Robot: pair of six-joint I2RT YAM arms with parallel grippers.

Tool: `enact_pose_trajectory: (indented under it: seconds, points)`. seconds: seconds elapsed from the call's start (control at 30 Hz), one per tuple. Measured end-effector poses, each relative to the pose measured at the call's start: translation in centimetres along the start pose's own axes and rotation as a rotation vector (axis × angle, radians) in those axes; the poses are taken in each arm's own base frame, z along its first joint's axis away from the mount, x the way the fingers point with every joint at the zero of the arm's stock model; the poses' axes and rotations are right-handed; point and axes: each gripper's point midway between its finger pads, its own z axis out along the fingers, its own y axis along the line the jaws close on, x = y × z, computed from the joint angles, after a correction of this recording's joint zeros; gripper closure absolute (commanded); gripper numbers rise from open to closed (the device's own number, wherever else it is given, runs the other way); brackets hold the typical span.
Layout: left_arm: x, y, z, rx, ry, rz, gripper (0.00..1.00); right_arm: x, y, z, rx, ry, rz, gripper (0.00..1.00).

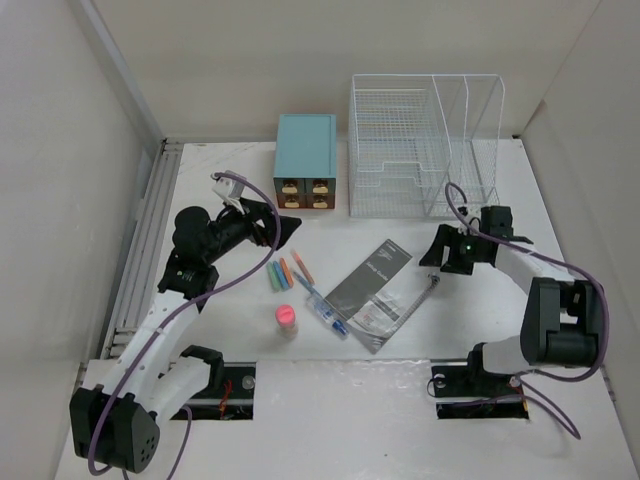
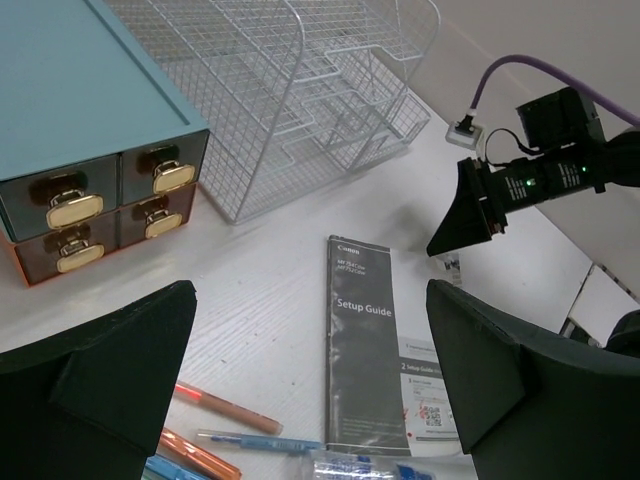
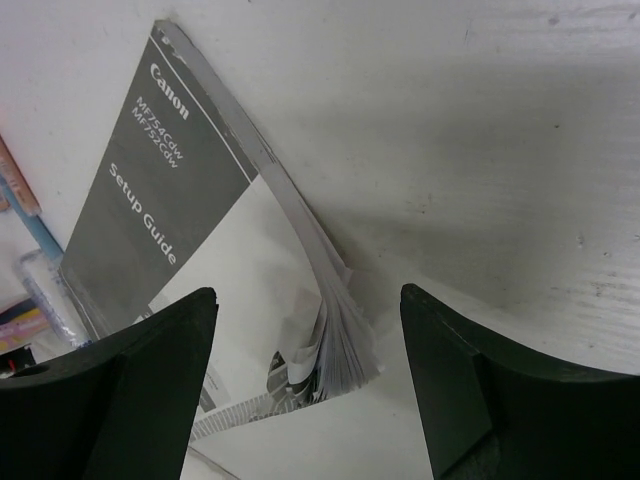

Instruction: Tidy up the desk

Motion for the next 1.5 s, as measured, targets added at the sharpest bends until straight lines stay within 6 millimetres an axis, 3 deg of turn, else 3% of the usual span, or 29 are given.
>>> enact_pose_trajectory:
  seconds: [0.3, 0.53, 0.63, 0.67, 0.8, 0.93, 1.2, 1.5]
  points:
    - [0.0, -0.1, 0.0, 0.008, 0.003, 0.025, 0.00, 2.0, 0.2, 1.3, -0.072, 0.082, 0.020, 0.24]
    - [-0.1, 0.0, 0.0, 0.007, 0.002, 0.048, 0.00, 3.0, 2.5, 2.5, -0.153, 0.130, -0.050, 0.33]
    - [-0.1, 0.1, 0.0, 0.005, 0.005, 0.052, 0.00, 3.9, 3.2, 2.9, -0.176, 0.164, -0.068, 0.46]
    - [-0.1, 0.1, 0.0, 0.004, 0.005, 0.053, 0.00, 4.1, 3.3, 3.0, -0.177, 0.175, -0.068, 0.58]
    - [0.0, 0.1, 0.0, 0.004, 0.006, 0.058, 0.00, 4.4, 3.3, 3.1, -0.178, 0.184, -0.072, 0.82]
    - [0.0, 0.1, -0.1, 0.004, 0.006, 0.059, 0.00, 4.1, 3.9, 2.5, -0.190, 0.165, -0.081, 1.00]
    - [-0.3, -0.1, -0.3, 0.007, -0.003, 0.065, 0.00, 2.8, 5.5, 0.2, -0.234, 0.082, -0.129, 1.00]
    - [-0.5, -0.7, -0.2, 0.036, -0.009, 0.070, 0.00, -1.2, 4.4, -4.1, -0.177, -0.139, -0.220, 1.00]
